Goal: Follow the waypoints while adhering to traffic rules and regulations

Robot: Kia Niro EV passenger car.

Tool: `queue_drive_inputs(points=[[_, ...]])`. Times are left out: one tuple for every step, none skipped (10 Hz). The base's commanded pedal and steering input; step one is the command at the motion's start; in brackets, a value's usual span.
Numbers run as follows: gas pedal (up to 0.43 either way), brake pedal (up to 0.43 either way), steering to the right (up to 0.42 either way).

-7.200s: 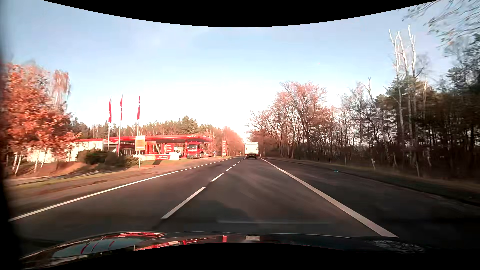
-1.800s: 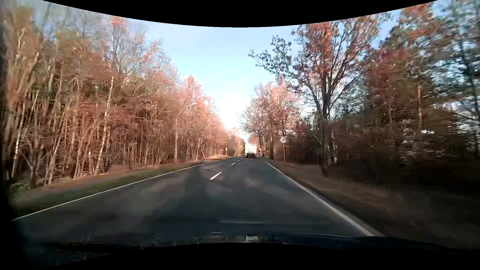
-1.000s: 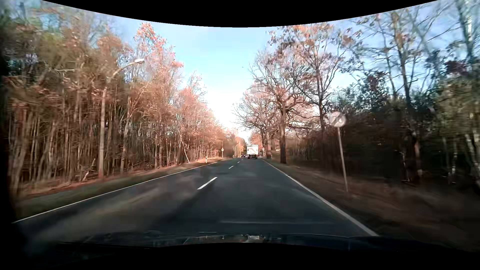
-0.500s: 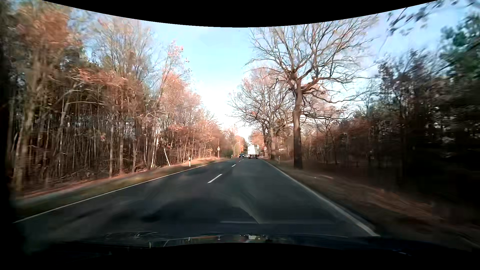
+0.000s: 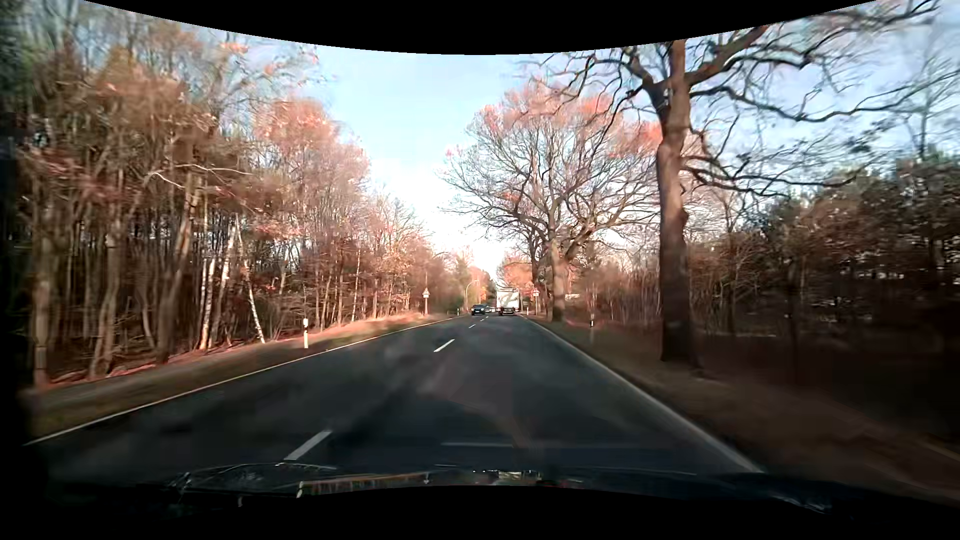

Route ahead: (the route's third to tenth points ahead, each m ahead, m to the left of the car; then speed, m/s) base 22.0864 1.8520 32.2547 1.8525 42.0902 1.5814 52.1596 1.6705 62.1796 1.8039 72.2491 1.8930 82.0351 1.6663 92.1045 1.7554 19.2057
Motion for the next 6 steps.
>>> queue_drive_inputs(points=[[0.209,0.000,-0.002],[0.209,0.000,-0.002],[0.209,0.000,-0.002],[0.209,0.000,-0.002],[0.209,0.000,-0.002],[0.209,0.000,-0.002]])
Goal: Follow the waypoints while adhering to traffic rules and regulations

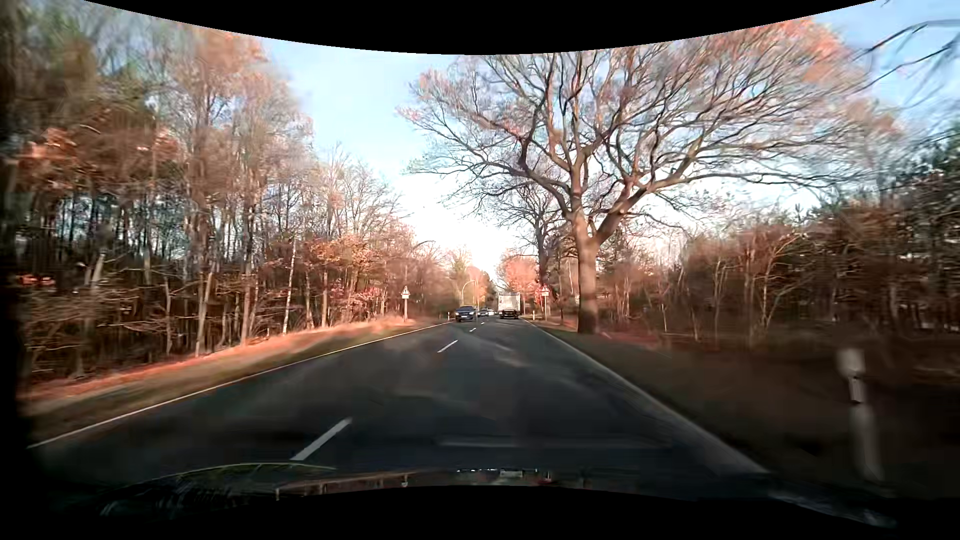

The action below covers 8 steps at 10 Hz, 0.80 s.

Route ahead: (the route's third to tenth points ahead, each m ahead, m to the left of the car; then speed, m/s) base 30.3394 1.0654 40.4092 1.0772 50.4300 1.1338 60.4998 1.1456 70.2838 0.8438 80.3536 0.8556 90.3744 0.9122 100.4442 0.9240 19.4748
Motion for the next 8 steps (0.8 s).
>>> queue_drive_inputs(points=[[0.209,0.000,-0.001],[0.220,0.000,-0.001],[0.220,0.000,-0.001],[0.220,0.000,-0.001],[0.220,0.000,-0.001],[0.220,0.000,-0.001],[0.220,0.000,-0.001],[0.220,0.000,-0.001]])
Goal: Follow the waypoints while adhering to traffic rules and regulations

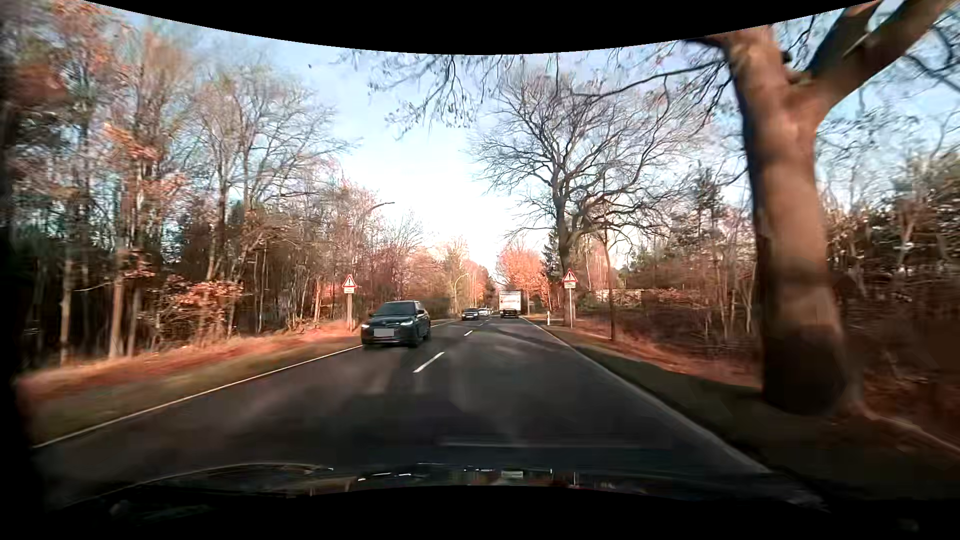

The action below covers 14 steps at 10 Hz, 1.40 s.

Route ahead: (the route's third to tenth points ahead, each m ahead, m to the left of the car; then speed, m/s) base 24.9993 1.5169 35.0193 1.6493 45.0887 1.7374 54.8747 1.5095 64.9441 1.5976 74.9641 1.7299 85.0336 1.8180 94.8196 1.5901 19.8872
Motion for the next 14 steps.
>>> queue_drive_inputs(points=[[0.220,0.000,-0.001],[0.220,0.000,-0.001],[0.220,0.000,-0.001],[0.220,0.000,-0.001],[0.220,0.000,-0.001],[0.220,0.000,-0.001],[0.220,0.000,-0.001],[0.220,0.000,-0.001],[0.220,0.000,-0.001],[0.220,0.000,-0.001],[0.220,0.000,-0.001],[0.220,0.000,-0.001],[0.220,0.000,-0.001],[0.220,0.000,-0.001]])
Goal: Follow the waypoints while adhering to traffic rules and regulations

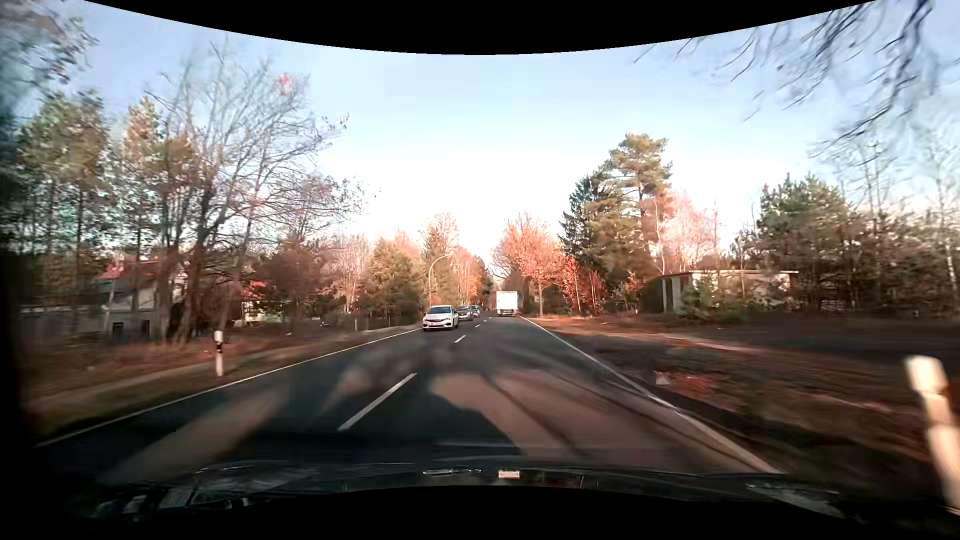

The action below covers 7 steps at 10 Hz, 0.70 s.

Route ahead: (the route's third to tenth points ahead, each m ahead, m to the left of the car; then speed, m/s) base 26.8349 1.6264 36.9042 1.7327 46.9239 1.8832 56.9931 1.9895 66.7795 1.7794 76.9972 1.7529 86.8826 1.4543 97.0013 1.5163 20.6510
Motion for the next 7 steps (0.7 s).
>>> queue_drive_inputs(points=[[0.220,0.000,-0.001],[0.220,0.000,-0.001],[0.220,0.000,-0.001],[0.220,0.000,-0.001],[0.220,0.000,-0.001],[0.220,0.000,-0.001],[0.220,0.000,-0.001]])
